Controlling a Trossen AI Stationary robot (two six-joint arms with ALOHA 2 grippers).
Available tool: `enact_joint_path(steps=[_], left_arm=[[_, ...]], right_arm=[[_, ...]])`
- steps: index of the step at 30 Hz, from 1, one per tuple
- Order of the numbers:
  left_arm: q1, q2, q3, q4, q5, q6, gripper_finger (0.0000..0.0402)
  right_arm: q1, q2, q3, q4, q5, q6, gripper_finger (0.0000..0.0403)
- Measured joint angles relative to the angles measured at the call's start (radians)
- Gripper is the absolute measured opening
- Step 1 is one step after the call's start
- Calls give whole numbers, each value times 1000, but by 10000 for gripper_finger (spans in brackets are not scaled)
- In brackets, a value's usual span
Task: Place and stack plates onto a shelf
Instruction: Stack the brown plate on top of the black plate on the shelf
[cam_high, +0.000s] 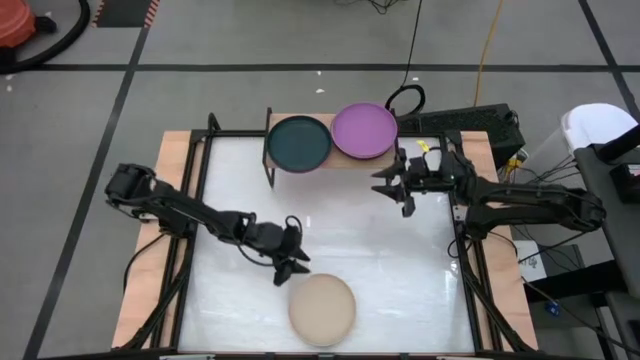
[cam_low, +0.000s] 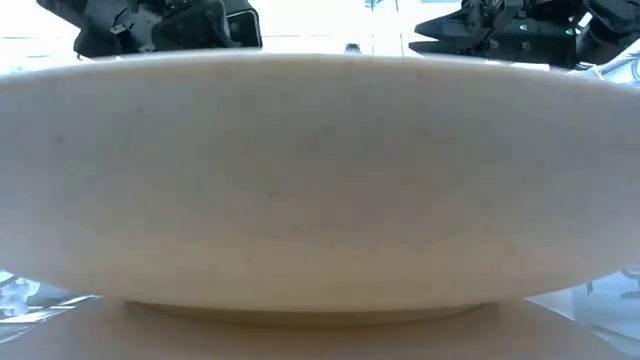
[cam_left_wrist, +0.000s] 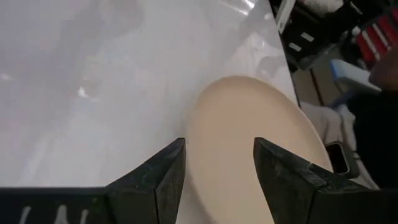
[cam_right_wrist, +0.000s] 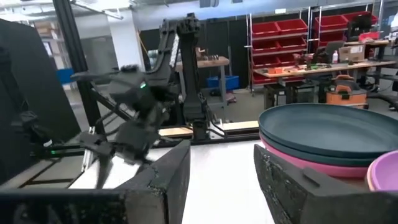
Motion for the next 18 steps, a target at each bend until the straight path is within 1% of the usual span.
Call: enact_joint_path(steps=[2, 5, 11, 13, 15, 18], left_arm=[[-22, 45, 33, 0, 1, -17, 193], [-42, 117, 123, -66, 3, -17, 193], [-28, 242, 320, -413, -26, -19, 193], [-16, 277, 365, -487, -32, -24, 193], [-8, 300, 389, -522, -31, -33, 193], [-1, 325, 408, -513, -19, -29, 193]], right_arm=[[2, -3, -18, 25, 0, 4, 157], [2, -3, -21, 33, 0, 8, 157], [2, -2, -21, 33, -5, 12, 157], [2, -2, -21, 25, -5, 12, 157], [2, -2, -21, 14, -5, 12, 157], [2, -2, -21, -4, -6, 8, 157]])
